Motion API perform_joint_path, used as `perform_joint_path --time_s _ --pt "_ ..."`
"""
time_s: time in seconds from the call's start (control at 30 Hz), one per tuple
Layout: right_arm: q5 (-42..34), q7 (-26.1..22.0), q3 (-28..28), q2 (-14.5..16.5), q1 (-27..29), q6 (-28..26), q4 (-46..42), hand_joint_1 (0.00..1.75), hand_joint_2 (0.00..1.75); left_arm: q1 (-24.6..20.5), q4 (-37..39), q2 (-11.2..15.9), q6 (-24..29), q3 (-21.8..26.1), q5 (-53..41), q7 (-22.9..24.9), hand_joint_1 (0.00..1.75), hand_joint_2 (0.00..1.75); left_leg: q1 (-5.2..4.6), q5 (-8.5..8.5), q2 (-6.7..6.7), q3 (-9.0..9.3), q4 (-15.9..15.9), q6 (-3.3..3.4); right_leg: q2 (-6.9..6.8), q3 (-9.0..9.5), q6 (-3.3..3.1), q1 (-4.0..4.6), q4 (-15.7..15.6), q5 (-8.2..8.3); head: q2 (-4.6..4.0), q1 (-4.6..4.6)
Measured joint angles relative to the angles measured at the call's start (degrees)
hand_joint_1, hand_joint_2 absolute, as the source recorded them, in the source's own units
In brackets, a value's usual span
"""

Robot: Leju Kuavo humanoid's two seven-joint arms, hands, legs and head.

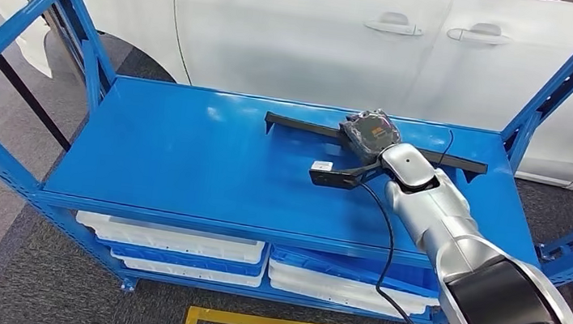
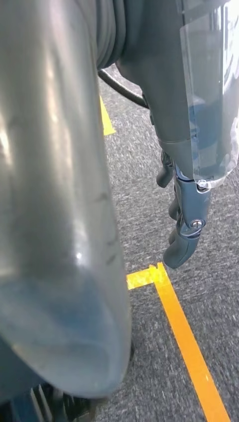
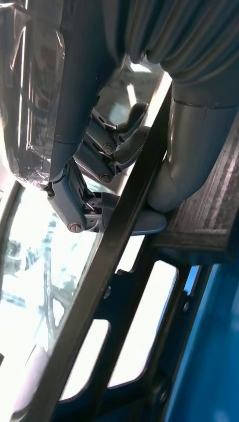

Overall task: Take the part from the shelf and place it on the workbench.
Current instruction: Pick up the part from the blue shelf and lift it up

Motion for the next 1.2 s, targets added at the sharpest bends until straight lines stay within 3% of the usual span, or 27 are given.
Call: perform_joint_path --time_s 0.1,0.17,0.23,0.3,0.33,0.37,0.43,0.47,0.53,0.6,0.67,0.73,0.8,0.83,0.87,0.93,1.0,1.13,1.2 --pt "-8.98 -6.33 -1.55 0.2 0.01 0.37 -1.1 1.75 1.75 0.04 0.0 0.07 -0.01 0.05 0.1 -0.27 0.0 0.0 -0.02 0.32 0.02 0.15 -0.91 0.9 0.12 -0.16 1.02 -0.04 -0.19 0.19 0.0 0.01" --pt "-19.74 -12.79 -3.95 0.22 0.24 2.67 -4.04 1.75 1.75 0.01 0.0 0.1 -0.01 0.07 0.1 -0.59 0.0 0.87 0.25 0.83 0.11 0.34 -1.61 1.56 0.13 -1.17 1.54 -0.1 1.92 -1.38 0.0 0.01" --pt "-33.34 -17.92 -6.67 -0.1 1.36 7.41 -10.22 1.75 1.75 -0.01 0.0 0.13 -0.04 0.08 0.1 -1.25 0.0 1.75 0.27 1.01 0.2 0.38 -1.87 1.88 0.12 -4.29 1.94 -0.25 8.71 -5.08 0.0 0.02" --pt "-45.8 -19.7 -8.46 -1.04 3.46 12.4 -19.07 1.75 1.75 0.0 0.0 0.15 -0.04 0.08 0.09 -2.02 0.0 1.75 0.26 0.94 0.16 0.38 -1.83 1.98 0.09 -7.43 2.29 -0.42 15.41 -7.44 0.0 0.02" --pt "-50.72 -19.83 -9.04 -1.68 4.55 14.32 -23.79 1.75 1.75 0.02 0.0 0.15 -0.02 0.08 0.09 -2.3 0.0 1.75 0.27 0.86 0.05 0.42 -1.78 1.97 0.07 -7.79 2.39 -0.53 16.11 -7.04 0.0 0.02" --pt "-54.53 -19.75 -9.6 -2.37 5.5 15.69 -28.37 1.75 1.75 0.04 0.0 0.15 0.01 0.08 0.08 -2.46 0.0 1.75 0.29 0.73 -0.11 0.49 -1.67 1.89 0.04 -6.95 2.45 -0.65 14.29 -5.48 0.0 0.02" --pt "-59.46 -19.56 -10.88 -3.66 6.93 17.34 -36.7 1.75 1.75 0.07 0.0 0.13 0.1 0.09 0.02 -2.59 0.0 1.75 0.25 0.26 -0.4 0.61 -1.24 1.5 -0.14 -3.25 2.35 -0.8 6.54 -1.52 0.0 0.02" --pt "-60.89 -19.51 -11.48 -4.17 7.52 17.89 -40.13 1.75 1.75 0.05 0.0 0.11 0.14 0.09 -0.03 -2.63 0.0 1.75 0.16 -0.01 -0.5 0.55 -0.91 1.23 -0.17 -1.69 2.13 -0.72 3.13 -0.34 0.0 0.01" --pt "-63.51 -19.71 -12.43 -4.97 9.07 19.09 -45.37 1.75 1.75 -0.01 0.0 0.1 0.17 0.08 -0.25 -2.66 0.0 1.75 -0.03 -0.29 -0.55 0.4 -0.62 0.64 -0.13 -0.6 1.51 -0.41 0.51 -0.16 0.0 0.01" --pt "-67.42 -19.93 -13.26 -5.67 11.33 21.35 -49.83 1.75 1.75 -0.06 0.0 0.1 0.07 0.08 -0.45 -2.62 0.0 0.87 -0.01 -0.5 -0.46 0.4 -0.62 0.07 -0.02 -0.58 0.77 -0.4 0.22 -0.15 0.0 0.01" --pt "-71.15 -19.96 -14.01 -6.25 13.48 23.88 -53.64 1.75 1.75 -0.09 0.0 0.1 -0.06 0.08 -0.5 -2.55 0.0 0.87 0.11 -1.95 -0.21 -0.26 1.22 -0.5 -0.03 -0.37 0.01 -0.63 -0.06 -0.09 0.0 0.0" --pt "-73.71 -19.94 -14.47 -6.67 15.31 26.06 -56.41 1.75 1.75 -0.09 0.0 0.1 -0.06 0.08 -0.5 -2.74 0.0 1.75 0.27 -5.3 -0.02 -3.03 7.47 -0.93 -0.05 -0.25 -0.47 -0.64 -0.17 -0.12 0.0 0.0" --pt "-75.8 -19.94 -14.77 -7.07 17.33 28.03 -58.23 1.75 1.75 -0.02 0.0 0.11 0.19 0.08 -0.44 -3.32 0.0 1.75 0.35 -7.91 -0.01 -6.46 14.53 -1.13 -0.04 -0.21 -0.63 -0.52 -0.13 -0.19 0.0 0.0" --pt "-76.77 -19.96 -14.89 -7.26 18.35 28.85 -58.95 1.75 1.75 0.02 0.0 0.11 0.4 0.08 -0.37 -3.67 0.0 1.75 0.35 -7.83 -0.01 -7.17 15.79 -1.11 0.0 -0.17 -0.65 -0.46 -0.11 -0.22 0.0 -0.01" --pt "-77.46 -20.0 -14.96 -7.43 19.33 29.48 -59.61 1.75 1.75 0.04 0.0 0.11 0.61 0.08 -0.26 -3.96 0.0 1.75 0.34 -6.59 0.0 -6.73 14.61 -0.97 0.05 -0.1 -0.63 -0.4 -0.09 -0.25 0.0 -0.01" --pt "-78.3 -20.08 -15.03 -7.76 20.91 30.22 -60.86 1.75 1.75 0.03 0.0 0.11 0.9 0.08 -0.11 -4.34 0.0 1.75 0.27 -2.62 0.0 -3.32 7.07 -0.37 0.17 0.08 -0.47 -0.32 -0.04 -0.35 0.0 0.0" --pt "-78.68 -20.18 -15.12 -8.1 21.95 30.58 -61.83 1.75 1.75 -0.02 0.0 0.11 1.1 0.08 -0.06 -4.52 0.0 1.75 0.0 -0.45 0.0 -0.34 0.75 0.21 0.26 0.05 -0.05 -0.15 0.05 -0.42 0.0 0.01" --pt "-78.92 -21.27 -15.24 -8.48 26.14 31.32 -64.11 1.75 1.75 -0.03 0.0 0.09 1.63 0.11 0.4 -5.32 0.0 1.75 0.01 0.06 -0.11 0.6 -1.16 1.19 0.23 0.22 1.28 -0.08 -0.11 -0.54 0.0 0.01" --pt "-78.1 -22.5 -15.09 -8.44 29.93 31.47 -66.1 1.75 1.75 -0.07 0.0 0.05 1.79 0.13 0.69 -5.94 0.0 1.75 0.32 0.49 -0.11 1.02 -1.94 1.79 0.2 -1.01 1.72 -0.12 2.99 -2.78 0.0 0.01"
